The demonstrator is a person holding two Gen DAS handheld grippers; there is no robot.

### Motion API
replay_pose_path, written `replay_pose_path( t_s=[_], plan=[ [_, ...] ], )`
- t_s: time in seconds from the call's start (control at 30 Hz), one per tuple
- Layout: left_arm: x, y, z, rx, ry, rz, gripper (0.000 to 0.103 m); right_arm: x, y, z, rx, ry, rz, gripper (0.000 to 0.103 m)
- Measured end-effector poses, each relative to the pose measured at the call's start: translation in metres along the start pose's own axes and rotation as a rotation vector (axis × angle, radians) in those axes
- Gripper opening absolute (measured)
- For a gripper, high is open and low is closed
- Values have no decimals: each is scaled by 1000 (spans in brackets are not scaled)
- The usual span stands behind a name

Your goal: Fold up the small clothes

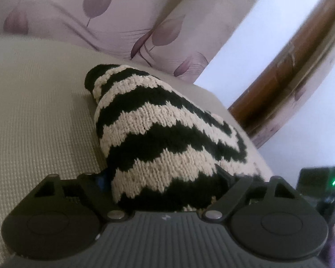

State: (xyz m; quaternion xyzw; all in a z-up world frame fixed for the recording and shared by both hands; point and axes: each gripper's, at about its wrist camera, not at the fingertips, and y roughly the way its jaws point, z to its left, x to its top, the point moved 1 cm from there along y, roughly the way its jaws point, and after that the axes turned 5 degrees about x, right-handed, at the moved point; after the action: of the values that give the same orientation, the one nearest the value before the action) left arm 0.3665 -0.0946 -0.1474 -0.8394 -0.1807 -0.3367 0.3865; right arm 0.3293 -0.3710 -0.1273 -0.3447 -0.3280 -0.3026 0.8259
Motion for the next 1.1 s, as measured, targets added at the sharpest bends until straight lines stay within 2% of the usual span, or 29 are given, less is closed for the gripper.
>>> replay_pose_path(
  t_s=[0.27,0.43,0.53,0.63,0.7,0.77,0.83,1.0,1.1],
  plan=[
    [-15,-9,1,16,50,-67,86,-2,3,8,-34,-14,-6,97],
    [-18,-12,1,32,61,-80,88,0,0,0,-4,30,-13,97],
    [-18,-12,1,32,61,-80,88,5,-1,-6,20,64,1,97],
    [-17,-10,0,32,63,-81,88,11,2,-4,10,37,43,97],
    [-16,-9,-1,33,64,-83,88,14,6,4,-22,-25,74,94],
    [-16,-9,-2,39,67,-86,88,16,10,7,-23,-74,85,77],
    [-17,-8,-4,53,77,-91,90,16,9,5,-8,-76,75,73],
    [-17,-9,-8,78,92,-99,93,13,7,-1,22,-70,63,72],
    [-18,-9,-9,81,96,-101,93,14,7,-9,53,-26,74,77]
  ],
)
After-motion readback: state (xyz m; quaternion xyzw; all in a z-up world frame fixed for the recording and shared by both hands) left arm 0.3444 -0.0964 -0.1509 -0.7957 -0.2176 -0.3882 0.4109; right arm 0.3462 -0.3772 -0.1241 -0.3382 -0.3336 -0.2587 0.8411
